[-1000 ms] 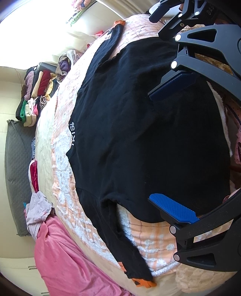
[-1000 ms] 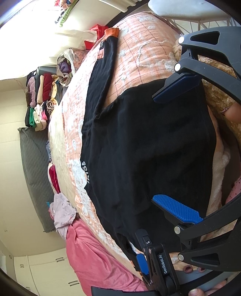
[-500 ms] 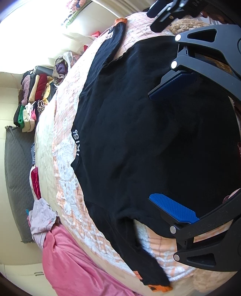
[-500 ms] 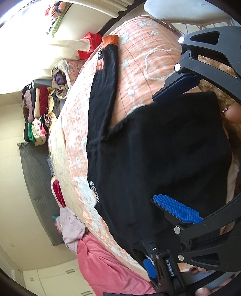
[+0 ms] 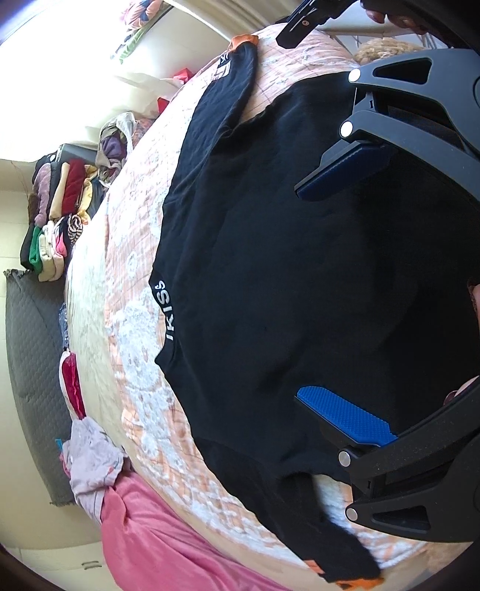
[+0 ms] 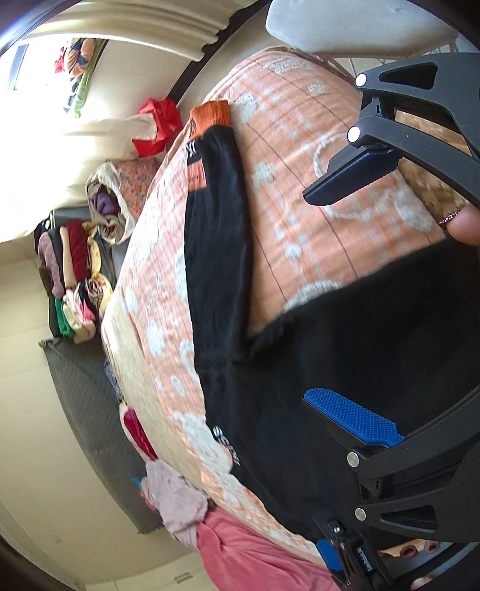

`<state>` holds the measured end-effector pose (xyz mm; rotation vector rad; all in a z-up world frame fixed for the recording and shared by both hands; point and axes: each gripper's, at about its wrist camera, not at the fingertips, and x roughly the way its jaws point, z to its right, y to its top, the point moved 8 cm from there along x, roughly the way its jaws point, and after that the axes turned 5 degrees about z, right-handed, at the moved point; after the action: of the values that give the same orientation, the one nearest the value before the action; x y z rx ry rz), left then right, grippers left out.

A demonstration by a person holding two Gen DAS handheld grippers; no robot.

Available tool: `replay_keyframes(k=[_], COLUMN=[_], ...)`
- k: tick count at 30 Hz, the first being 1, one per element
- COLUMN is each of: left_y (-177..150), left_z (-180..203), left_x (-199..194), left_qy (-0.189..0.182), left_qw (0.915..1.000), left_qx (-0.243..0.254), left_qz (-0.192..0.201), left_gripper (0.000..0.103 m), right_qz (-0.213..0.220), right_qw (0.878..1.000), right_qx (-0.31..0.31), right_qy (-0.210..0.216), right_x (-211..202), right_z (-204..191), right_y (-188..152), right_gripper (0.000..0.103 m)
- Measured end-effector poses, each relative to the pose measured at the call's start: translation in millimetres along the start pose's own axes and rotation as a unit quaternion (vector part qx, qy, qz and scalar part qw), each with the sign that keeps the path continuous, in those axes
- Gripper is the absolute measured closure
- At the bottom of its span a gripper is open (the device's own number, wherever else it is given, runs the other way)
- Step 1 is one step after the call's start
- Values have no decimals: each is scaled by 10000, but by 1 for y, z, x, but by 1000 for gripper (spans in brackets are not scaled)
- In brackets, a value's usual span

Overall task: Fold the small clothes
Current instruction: 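Move the right tool toward the orange cuff of the nearest sleeve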

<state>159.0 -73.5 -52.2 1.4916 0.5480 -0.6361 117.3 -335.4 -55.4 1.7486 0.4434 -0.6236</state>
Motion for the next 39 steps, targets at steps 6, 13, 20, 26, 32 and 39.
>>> replay_keyframes(k=[6,13,20,26,32,39], left_y=[13,20,29,37,43,44], left_z=[7,13,12,9,6,-5], left_x=[19,38,59,76,91,105], left_qy=[-15,-51,-8,-74,-9,22], left_qw=[9999,9995,9990,9988,9984,9980], left_qx=[133,223,302,231,262,152], left_qz=[-86,-231,-315,-416,-504,-613], left_gripper=[8,8,8,8,8,8], right_qz=[36,5,-53,-206,-373,-606], right_qw=[9996,9979,9950,9900,9820,9710], right_qx=[199,448,749,1252,1710,2110], right_qy=[-208,-462,-661,-612,-705,-950], right_x=[9,31,54,80,106,140], right_z=[25,56,86,110,137,170], right_y=[14,29,42,51,55,51], right_gripper=[4,4,4,4,4,4])
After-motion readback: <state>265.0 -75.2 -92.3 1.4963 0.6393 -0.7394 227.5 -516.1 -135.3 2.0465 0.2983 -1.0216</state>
